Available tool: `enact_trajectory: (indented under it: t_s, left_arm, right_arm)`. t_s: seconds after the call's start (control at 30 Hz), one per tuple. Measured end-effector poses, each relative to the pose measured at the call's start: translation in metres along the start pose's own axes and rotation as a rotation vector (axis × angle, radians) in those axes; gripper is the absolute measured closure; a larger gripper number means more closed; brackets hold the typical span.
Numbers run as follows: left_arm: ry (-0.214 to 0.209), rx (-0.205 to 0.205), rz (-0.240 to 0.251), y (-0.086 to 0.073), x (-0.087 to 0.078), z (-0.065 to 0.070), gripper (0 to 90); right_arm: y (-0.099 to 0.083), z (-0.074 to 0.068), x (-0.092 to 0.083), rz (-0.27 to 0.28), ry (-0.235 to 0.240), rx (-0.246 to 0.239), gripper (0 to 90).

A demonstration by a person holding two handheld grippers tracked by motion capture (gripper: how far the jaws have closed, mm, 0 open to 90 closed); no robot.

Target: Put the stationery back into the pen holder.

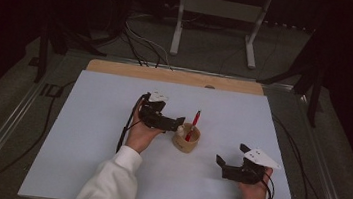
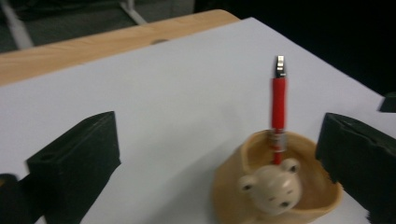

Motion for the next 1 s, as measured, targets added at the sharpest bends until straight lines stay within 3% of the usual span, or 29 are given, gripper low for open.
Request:
enact_trajectory:
  t_s: [0.33, 0.67, 1.0]
  left_arm:
    - [0.12, 0.034, 0.085, -0.009, -0.046, -0.031, 0.1]
    - [0.195, 0.028, 0.153, -0.031, -0.09, -0.062, 0.1]
    - [0.214, 0.031, 0.163, -0.059, -0.112, -0.079, 0.1]
  right_arm:
    - [0.0, 0.0, -0.002, 0.002, -0.002, -0.001, 0.0]
    - [0.0, -0.001, -0.003, 0.01, -0.002, -0.011, 0.0]
    - [0.001, -0.001, -0.004, 0.019, -0.002, -0.006, 0.0]
Point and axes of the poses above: each handheld gripper's, and its own axes: x roughly forward along the jaws, y roughly out of its top, z roughly to its right, the point moved 2 cm from there along x, roughly forward along the jaws, and after that the axes turned 5 degrees about -x, right-handed, at the moved point
